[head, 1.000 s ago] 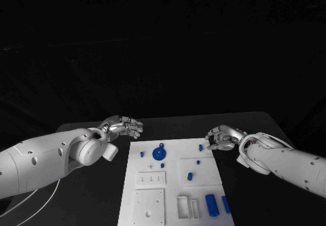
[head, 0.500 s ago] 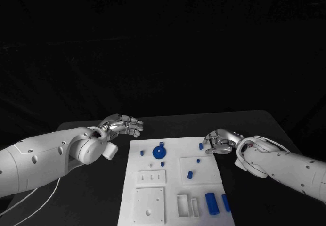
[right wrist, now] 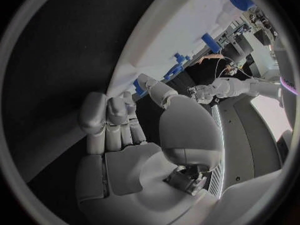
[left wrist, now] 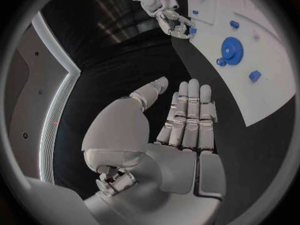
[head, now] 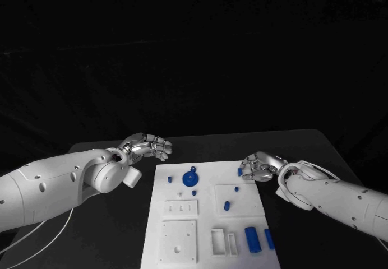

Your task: Assemble the parts on the task board

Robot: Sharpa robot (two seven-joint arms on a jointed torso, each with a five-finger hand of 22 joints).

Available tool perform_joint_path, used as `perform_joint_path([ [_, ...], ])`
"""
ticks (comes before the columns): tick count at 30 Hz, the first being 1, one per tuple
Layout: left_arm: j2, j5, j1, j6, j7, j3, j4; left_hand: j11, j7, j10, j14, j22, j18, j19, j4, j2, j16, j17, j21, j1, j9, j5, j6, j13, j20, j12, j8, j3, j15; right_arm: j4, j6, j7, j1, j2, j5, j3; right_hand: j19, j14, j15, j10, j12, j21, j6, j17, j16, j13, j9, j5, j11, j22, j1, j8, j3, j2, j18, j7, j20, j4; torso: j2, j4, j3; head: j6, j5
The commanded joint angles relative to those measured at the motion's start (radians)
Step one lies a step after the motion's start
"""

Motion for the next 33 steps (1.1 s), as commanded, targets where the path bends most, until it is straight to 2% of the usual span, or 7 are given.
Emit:
perform_joint_path([
  [1,-0.001,-0.010,0.000,0.021,0.015,0.001,0.003,-0.001,0.005,0.008,-0.010,0.020,0.017,-0.005,-0.003,0.006,0.004,-0.001,0.006,-0.003,0.001,0.005,0.003,0.001,-0.001,-0.007,-0.006,0.001,0.000,-0.004,-0.039,-0.012,-0.006,0.002,0.004,-0.002,-0.003,0.004,0.003,0.001,0.000,-0.006,0.006,0.002,-0.007,-0.001,0.000,-0.006,0.007,-0.001,0.001,-0.001,0.010,0.007,0.157,0.008,0.001,0.004,0.001,0.0021,-0.0009,-0.002,0.000],
  [8,-0.004,-0.010,0.000,0.019,0.014,0.001,0.006,-0.001,0.005,0.008,-0.010,0.020,0.017,-0.005,-0.003,0.006,0.004,-0.001,0.006,-0.003,0.002,0.005,0.004,0.001,-0.001,-0.007,-0.006,0.001,0.000,-0.003,-0.025,-0.010,-0.009,0.005,0.005,-0.004,-0.002,0.005,0.002,0.002,0.001,-0.005,0.011,0.003,-0.008,-0.001,0.000,-0.013,0.006,-0.001,0.001,0.002,0.018,0.007,0.157,0.006,0.002,0.008,0.001,-0.0008,-0.0016,-0.006,0.004],
  [12,-0.007,-0.010,0.000,0.019,0.012,0.001,0.008,-0.001,0.005,0.008,-0.010,0.020,0.017,-0.005,-0.003,0.007,0.004,-0.001,0.006,-0.003,0.002,0.005,0.004,0.001,-0.001,-0.007,-0.007,0.001,0.000,-0.002,-0.008,-0.007,-0.009,0.005,0.005,-0.005,-0.002,0.005,0.000,0.003,0.001,-0.004,0.018,0.004,-0.008,-0.001,0.001,-0.016,0.004,0.000,0.003,0.005,0.022,0.008,0.157,0.005,0.002,0.008,0.000,-0.0006,-0.0010,-0.010,0.003],
  [15,-0.008,-0.010,0.001,0.019,0.012,0.001,0.009,-0.001,0.005,0.008,-0.010,0.020,0.017,-0.005,-0.003,0.007,0.004,-0.001,0.006,-0.003,0.002,0.005,0.004,0.001,0.000,-0.008,-0.007,0.001,0.000,-0.004,0.006,-0.007,-0.011,0.006,0.005,-0.006,-0.002,0.005,0.000,0.003,0.002,-0.004,0.020,0.004,-0.009,-0.001,0.001,-0.016,0.003,0.000,0.002,0.006,0.021,0.007,0.157,0.004,0.002,0.008,0.000,0.0000,-0.0023,-0.011,0.002],
  [18,-0.010,-0.010,0.001,0.021,0.010,0.001,0.009,-0.001,0.005,0.008,-0.010,0.020,0.017,-0.006,-0.003,0.006,0.004,-0.001,0.006,-0.004,0.002,0.005,0.004,0.002,0.000,-0.008,-0.007,0.001,0.000,-0.005,0.010,-0.006,-0.011,0.006,0.005,-0.006,-0.003,0.005,-0.001,0.003,0.002,-0.003,0.022,0.005,-0.009,-0.001,0.002,-0.014,0.003,0.001,-0.002,0.008,0.018,0.006,0.157,0.003,0.003,0.008,-0.001,-0.0010,-0.0018,-0.013,0.005],
  [33,-0.012,-0.010,0.001,0.023,0.008,0.001,0.008,0.000,0.005,0.008,-0.010,0.020,0.017,-0.006,-0.003,0.006,0.004,-0.001,0.006,-0.005,0.003,0.004,0.003,0.002,0.000,-0.009,-0.007,0.000,0.000,0.004,0.003,0.002,-0.015,0.009,0.005,-0.007,-0.004,0.005,-0.003,0.002,0.001,-0.002,0.031,0.006,-0.011,-0.002,0.003,-0.012,0.000,0.002,-0.002,0.012,0.015,0.007,0.157,0.001,0.003,0.000,-0.001,-0.0004,-0.0015,-0.016,0.005],
])
